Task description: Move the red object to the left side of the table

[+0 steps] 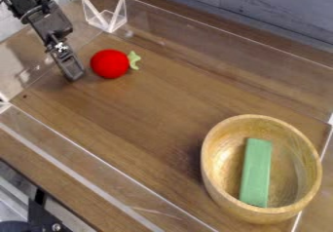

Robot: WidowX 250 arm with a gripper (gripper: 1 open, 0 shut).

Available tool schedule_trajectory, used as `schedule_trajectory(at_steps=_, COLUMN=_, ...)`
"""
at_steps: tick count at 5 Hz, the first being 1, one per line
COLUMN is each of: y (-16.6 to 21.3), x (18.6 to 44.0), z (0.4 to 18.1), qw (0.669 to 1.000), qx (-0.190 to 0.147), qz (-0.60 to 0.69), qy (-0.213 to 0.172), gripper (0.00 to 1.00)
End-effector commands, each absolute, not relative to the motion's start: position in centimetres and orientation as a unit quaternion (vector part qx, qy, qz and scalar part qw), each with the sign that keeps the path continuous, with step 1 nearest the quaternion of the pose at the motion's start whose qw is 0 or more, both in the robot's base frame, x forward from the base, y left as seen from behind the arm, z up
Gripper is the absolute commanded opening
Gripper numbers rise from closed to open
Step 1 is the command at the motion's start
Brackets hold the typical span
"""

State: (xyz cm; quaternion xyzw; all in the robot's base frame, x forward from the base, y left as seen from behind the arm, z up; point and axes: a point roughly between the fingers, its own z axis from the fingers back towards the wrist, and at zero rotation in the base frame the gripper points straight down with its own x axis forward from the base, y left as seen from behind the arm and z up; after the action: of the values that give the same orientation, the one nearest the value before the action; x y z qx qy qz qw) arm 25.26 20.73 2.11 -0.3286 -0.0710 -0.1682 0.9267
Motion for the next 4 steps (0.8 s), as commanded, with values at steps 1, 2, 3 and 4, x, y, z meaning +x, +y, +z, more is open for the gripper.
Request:
schedule_trajectory(at_steps=1, y=24.1, x=23.0, z=2.8, qw=0.943, qx=-0.308, qz=-0.081, qy=-0.094, gripper=0.0)
schedule_trajectory(at_steps=2, y=24.0, x=22.6, z=2.5, qw=0.944, qx=-0.312, qz=-0.051, qy=-0.097, gripper=1.0)
schedule_trajectory(at_steps=3, y=24.5, x=22.2, z=2.5, qw=0.941, qx=-0.32, qz=-0.068, qy=-0.084, gripper=1.0)
schedule_trajectory(at_steps=4, y=24.9, x=21.8, z=2.6, qw=0.938, qx=-0.329, qz=-0.082, qy=-0.072, gripper=1.0)
